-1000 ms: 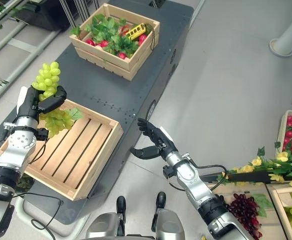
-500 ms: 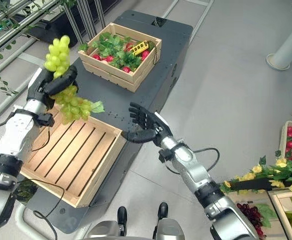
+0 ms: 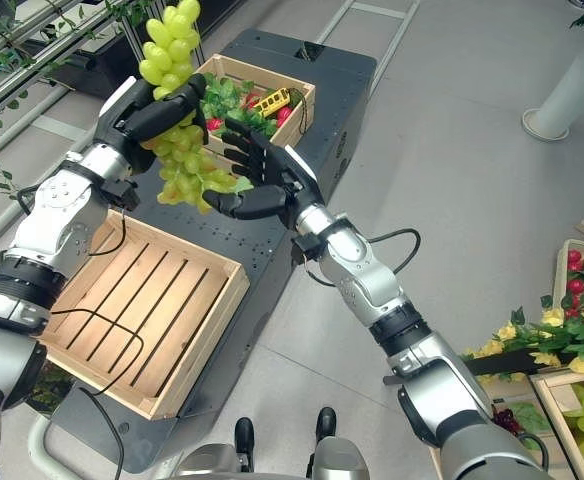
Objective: Pick up the fruits from the basket on one side to the basket on the other side
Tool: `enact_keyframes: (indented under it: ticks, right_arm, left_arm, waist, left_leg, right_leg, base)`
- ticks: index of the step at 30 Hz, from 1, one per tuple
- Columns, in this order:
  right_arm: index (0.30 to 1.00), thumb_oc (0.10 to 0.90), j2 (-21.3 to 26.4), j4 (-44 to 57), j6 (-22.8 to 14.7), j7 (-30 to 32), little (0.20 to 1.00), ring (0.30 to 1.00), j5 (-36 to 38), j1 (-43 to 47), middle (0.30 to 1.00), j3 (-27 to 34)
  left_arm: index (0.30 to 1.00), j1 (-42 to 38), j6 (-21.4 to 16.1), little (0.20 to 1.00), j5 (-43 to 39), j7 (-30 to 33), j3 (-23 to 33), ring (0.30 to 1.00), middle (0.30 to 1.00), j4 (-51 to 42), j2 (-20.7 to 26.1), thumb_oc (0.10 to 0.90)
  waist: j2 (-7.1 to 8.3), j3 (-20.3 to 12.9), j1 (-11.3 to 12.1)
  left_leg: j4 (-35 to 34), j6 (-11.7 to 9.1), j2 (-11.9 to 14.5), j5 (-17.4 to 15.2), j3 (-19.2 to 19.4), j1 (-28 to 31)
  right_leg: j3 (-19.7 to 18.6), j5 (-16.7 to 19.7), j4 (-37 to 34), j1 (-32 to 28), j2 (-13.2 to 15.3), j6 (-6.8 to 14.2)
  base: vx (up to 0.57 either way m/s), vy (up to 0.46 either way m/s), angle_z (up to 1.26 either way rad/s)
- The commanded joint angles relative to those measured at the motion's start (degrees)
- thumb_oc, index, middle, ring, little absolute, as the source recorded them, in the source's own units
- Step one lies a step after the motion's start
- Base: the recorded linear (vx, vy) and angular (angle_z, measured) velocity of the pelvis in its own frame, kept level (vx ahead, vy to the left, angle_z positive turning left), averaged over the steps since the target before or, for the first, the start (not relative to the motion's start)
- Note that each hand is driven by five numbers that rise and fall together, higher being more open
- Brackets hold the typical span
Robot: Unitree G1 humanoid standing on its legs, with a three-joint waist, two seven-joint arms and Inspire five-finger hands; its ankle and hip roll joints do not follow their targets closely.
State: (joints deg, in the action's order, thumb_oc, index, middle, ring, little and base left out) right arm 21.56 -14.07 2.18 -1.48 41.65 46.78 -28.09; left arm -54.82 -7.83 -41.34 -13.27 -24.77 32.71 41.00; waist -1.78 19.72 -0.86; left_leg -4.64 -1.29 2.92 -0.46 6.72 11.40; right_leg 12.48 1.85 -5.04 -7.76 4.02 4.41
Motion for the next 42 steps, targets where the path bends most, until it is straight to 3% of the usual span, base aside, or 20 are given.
enact_keyframes:
  ticks: [1, 14, 22, 29, 42]
  right_arm:
    - [0.900, 0.800, -5.08, -1.19, -3.68, 1.82, 0.900, 0.900, 5.01, 1.88, 0.900, -2.21]
    - [0.900, 0.800, -7.56, -5.16, 0.39, 2.80, 0.900, 0.900, 12.07, 6.99, 0.900, -4.95]
    - [0.900, 0.800, -8.66, -8.52, 2.62, 6.58, 0.900, 0.900, 14.36, 7.18, 0.900, -5.37]
    - [0.900, 0.800, -11.10, -11.20, 1.96, 13.64, 0.900, 0.900, 19.27, 6.49, 0.900, -3.76]
    - [0.900, 0.800, -16.19, -12.24, -2.00, 20.30, 0.900, 0.900, 26.09, 6.56, 0.900, -2.94]
  left_arm:
    - [0.300, -8.51, -4.17, 0.300, -4.00, -0.30, -1.05, 0.300, 0.300, 6.25, -2.91, 0.400]
    - [0.300, -12.73, -5.29, 0.300, -2.33, -1.09, -6.24, 0.300, 0.300, 8.57, -6.56, 0.400]
    - [0.300, -14.04, -10.20, 0.300, -3.84, 2.10, -6.31, 0.300, 0.300, 6.54, -8.90, 0.400]
    - [0.300, -13.15, -15.14, 0.300, -2.03, 6.75, -5.22, 0.300, 0.300, 4.28, -10.22, 0.400]
    - [0.300, -10.73, -16.60, 0.300, 0.54, 5.93, -5.86, 0.300, 0.300, 0.35, -11.68, 0.400]
  waist:
    - [-0.97, -16.42, 1.20]
    - [-0.63, -17.22, 0.75]
    - [-0.37, -17.27, 0.60]
    - [-0.21, -17.30, 0.74]
    - [0.00, -17.34, 1.59]
  left_leg:
    - [1.15, -0.88, -2.08, -4.51, -2.41, -2.88]
    - [0.77, -0.70, -2.13, -4.53, -1.43, -2.68]
    - [0.57, -0.79, -1.85, -4.61, -1.03, -2.40]
    - [0.14, -0.82, -1.74, -4.64, -1.04, -2.11]
    - [-0.33, -0.67, -1.68, -4.25, -1.35, -2.00]
  right_leg:
    - [-0.42, -5.13, 0.68, -1.98, 1.69, -0.09]
    - [-1.48, -4.55, 0.04, -1.66, 1.60, 0.14]
    - [-1.71, -4.68, 0.04, -1.73, 1.55, -0.08]
    - [-1.89, -4.91, 0.04, -1.76, 1.38, -0.36]
    - [-1.97, -4.74, 0.04, -1.72, 1.10, -0.85]
  base:
    - [0.00, 0.000, 0.00]
    - [-0.01, 0.003, -0.02]
    - [-0.01, -0.002, -0.02]
    - [-0.01, -0.001, -0.02]
    - [0.00, 0.000, 0.00]
